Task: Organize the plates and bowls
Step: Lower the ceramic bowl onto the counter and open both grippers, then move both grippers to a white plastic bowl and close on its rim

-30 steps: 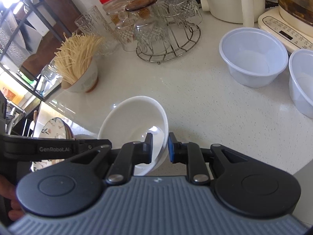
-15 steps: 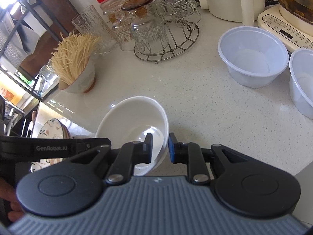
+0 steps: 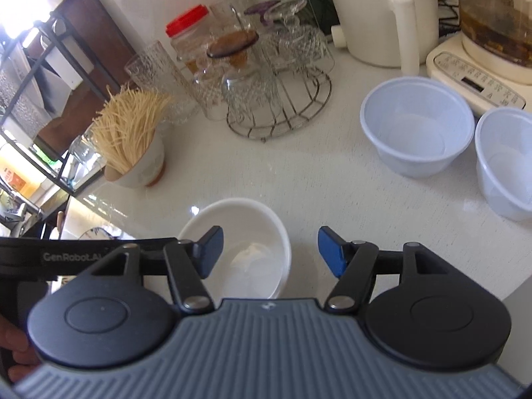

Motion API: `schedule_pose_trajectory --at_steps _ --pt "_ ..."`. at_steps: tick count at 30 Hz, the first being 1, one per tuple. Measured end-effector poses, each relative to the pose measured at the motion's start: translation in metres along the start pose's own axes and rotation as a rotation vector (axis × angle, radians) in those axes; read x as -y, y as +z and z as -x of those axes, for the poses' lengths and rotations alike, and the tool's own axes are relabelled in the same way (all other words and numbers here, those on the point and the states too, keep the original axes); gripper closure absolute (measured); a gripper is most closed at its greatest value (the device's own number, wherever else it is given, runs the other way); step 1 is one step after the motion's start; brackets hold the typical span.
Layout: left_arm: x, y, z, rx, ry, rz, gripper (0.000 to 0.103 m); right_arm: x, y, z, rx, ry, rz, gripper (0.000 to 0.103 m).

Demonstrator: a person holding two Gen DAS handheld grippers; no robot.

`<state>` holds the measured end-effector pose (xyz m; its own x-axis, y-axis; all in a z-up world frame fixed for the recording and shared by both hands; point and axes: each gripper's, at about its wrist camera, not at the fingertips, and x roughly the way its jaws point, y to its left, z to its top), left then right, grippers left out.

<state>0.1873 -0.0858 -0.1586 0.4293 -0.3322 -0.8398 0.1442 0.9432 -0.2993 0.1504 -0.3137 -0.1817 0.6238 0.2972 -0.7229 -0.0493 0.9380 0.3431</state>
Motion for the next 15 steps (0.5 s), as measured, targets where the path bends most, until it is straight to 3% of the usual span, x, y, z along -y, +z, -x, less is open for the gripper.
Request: schedule_pose_trajectory --at_steps 15 --pt "0.042 0.016 0.056 0.158 -0.037 -0.103 0.056 0.001 0.014 0.042 0.115 -0.028 0.001 0.037"
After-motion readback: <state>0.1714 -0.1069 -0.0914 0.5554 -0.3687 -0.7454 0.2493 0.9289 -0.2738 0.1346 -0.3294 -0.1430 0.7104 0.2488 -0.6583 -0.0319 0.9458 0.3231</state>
